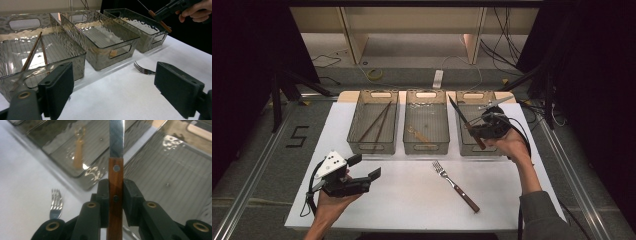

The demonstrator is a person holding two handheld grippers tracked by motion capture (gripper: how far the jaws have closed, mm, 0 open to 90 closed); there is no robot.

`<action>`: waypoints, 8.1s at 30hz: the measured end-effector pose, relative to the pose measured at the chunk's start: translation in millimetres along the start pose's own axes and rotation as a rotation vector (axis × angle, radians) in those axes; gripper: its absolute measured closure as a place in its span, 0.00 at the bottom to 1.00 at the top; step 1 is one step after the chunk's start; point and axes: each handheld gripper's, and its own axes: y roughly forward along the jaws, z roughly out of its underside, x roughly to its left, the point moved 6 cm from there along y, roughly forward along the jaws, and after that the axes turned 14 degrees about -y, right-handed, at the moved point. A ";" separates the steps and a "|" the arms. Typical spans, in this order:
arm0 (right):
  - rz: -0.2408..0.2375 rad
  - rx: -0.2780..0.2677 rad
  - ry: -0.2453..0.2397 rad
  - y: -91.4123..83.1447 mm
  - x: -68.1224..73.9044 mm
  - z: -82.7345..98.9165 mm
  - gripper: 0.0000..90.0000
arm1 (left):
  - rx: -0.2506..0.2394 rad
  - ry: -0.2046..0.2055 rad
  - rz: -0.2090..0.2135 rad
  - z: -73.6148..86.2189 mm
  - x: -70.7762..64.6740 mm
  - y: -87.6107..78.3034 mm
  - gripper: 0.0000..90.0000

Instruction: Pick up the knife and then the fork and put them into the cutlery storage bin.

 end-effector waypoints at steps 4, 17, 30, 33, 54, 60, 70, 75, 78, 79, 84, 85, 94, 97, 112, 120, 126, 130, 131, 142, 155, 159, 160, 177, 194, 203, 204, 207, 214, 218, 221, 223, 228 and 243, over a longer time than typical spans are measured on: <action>0.011 -0.004 0.027 0.8 -8.5 -6.4 0.86 | -0.001 0.000 -0.002 -0.2 0.4 0.0 0.17; 0.049 0.010 0.108 9.7 -28.0 -11.4 0.86 | -0.003 0.000 0.000 -0.4 -0.2 -0.2 0.17; 0.053 0.017 0.158 16.1 -35.4 -4.6 0.86 | 0.000 0.005 0.002 0.1 -0.7 0.0 0.17; 0.056 0.023 0.167 17.7 -36.4 -3.4 0.86 | -0.002 0.002 0.002 -0.1 -0.7 -0.1 0.17; 0.072 0.042 0.267 29.0 -41.4 14.6 0.85 | 0.001 0.007 0.001 0.3 -0.9 0.2 0.17; 0.067 0.046 0.298 32.9 -40.0 16.9 0.78 | 0.000 0.007 0.001 0.1 -0.9 -0.2 0.17; 0.006 -0.005 0.253 18.6 -30.7 9.9 0.63 | 0.002 0.003 -0.001 0.5 -0.6 0.2 0.17; -0.002 0.002 0.194 11.7 -18.0 6.8 0.52 | 0.002 0.003 -0.002 0.6 -0.8 0.2 0.17; -0.007 0.001 0.157 7.5 -8.3 4.4 0.47 | 0.003 0.005 -0.002 0.6 -0.2 0.2 0.17; -0.009 -0.001 0.147 6.0 -5.2 3.5 0.44 | 0.004 0.004 -0.002 0.7 -0.3 0.1 0.17; -0.030 0.005 0.069 0.0 15.9 1.2 0.39 | 0.004 0.005 -0.003 0.8 -0.7 0.6 0.17; -0.032 0.006 0.053 -1.4 20.3 1.0 0.38 | 0.004 0.006 -0.003 0.8 -0.6 0.5 0.17; -0.067 0.020 -0.022 -6.2 54.5 3.0 0.36 | 0.006 0.007 -0.005 0.9 -0.3 0.0 0.17; -0.074 0.034 -0.031 -4.4 60.2 5.5 0.35 | 0.005 0.007 -0.003 0.7 -0.7 0.0 0.17; -0.102 0.071 -0.078 -2.5 80.4 13.3 0.32 | 0.004 0.009 -0.001 1.3 -2.1 -0.4 0.17; -0.122 0.111 -0.108 2.3 93.1 19.4 0.32 | 0.002 0.009 0.000 0.8 -2.2 -1.2 0.17; -0.129 0.138 -0.121 5.1 99.4 23.6 0.31 | 0.003 0.008 0.000 0.8 -2.1 -1.3 0.17; -0.135 0.160 -0.131 7.7 103.1 27.3 0.29 | 0.001 0.009 0.000 0.7 -2.1 -1.5 0.17; -0.136 0.161 -0.134 8.4 103.9 28.1 0.29 | 0.001 0.009 -0.001 0.6 -2.0 -1.5 0.17; -0.153 0.216 -0.159 14.3 112.3 39.2 0.33 | 0.003 0.008 0.000 1.0 -2.1 -1.4 0.17; -0.162 0.309 -0.179 25.9 122.7 60.7 0.42 | 0.003 0.007 0.000 0.5 -2.0 -1.2 0.17; -0.178 0.328 -0.184 29.0 128.0 67.5 0.46 | 0.003 0.006 -0.004 0.9 -1.3 -1.8 0.17; -0.177 0.334 -0.186 30.1 128.8 69.0 0.47 | 0.001 0.005 -0.003 0.7 -1.1 -2.3 0.17; -0.185 0.390 -0.212 38.2 134.0 80.1 0.59 | 0.001 0.006 -0.002 1.0 -1.9 -2.8 0.17; -0.205 0.413 -0.221 44.2 137.3 83.3 0.66 | 0.000 0.008 0.000 1.0 -2.6 -2.6 0.17; -0.186 0.422 -0.247 44.8 137.8 83.5 0.70 | 0.003 0.012 -0.002 1.3 -2.6 -2.7 0.17; -0.184 0.421 -0.247 44.9 138.0 83.3 0.71 | 0.003 0.012 -0.002 1.2 -2.6 -2.6 0.17; -0.187 0.422 -0.249 45.0 138.2 83.3 0.72 | 0.005 0.012 -0.002 1.5 -2.8 -2.3 0.17; -0.190 0.427 -0.245 45.2 137.9 83.1 0.74 | 0.007 0.014 -0.003 1.5 -2.5 -2.0 0.17; -0.192 0.425 -0.247 45.4 136.7 83.2 0.76 | 0.006 0.015 -0.003 1.6 -2.9 -1.9 0.17; -0.190 0.428 -0.248 45.4 136.6 83.1 0.77 | 0.007 0.016 -0.003 1.7 -3.3 -1.6 0.17; -0.188 0.427 -0.245 45.7 136.8 82.9 0.78 | 0.007 0.016 -0.003 1.8 -3.3 -1.5 0.17; -0.186 0.431 -0.247 46.3 136.5 82.3 0.81 | 0.007 0.017 -0.004 1.8 -3.3 -1.5 0.17; -0.195 0.449 -0.272 46.6 135.3 81.3 0.86 | 0.011 0.017 -0.005 2.2 -3.3 -1.0 0.17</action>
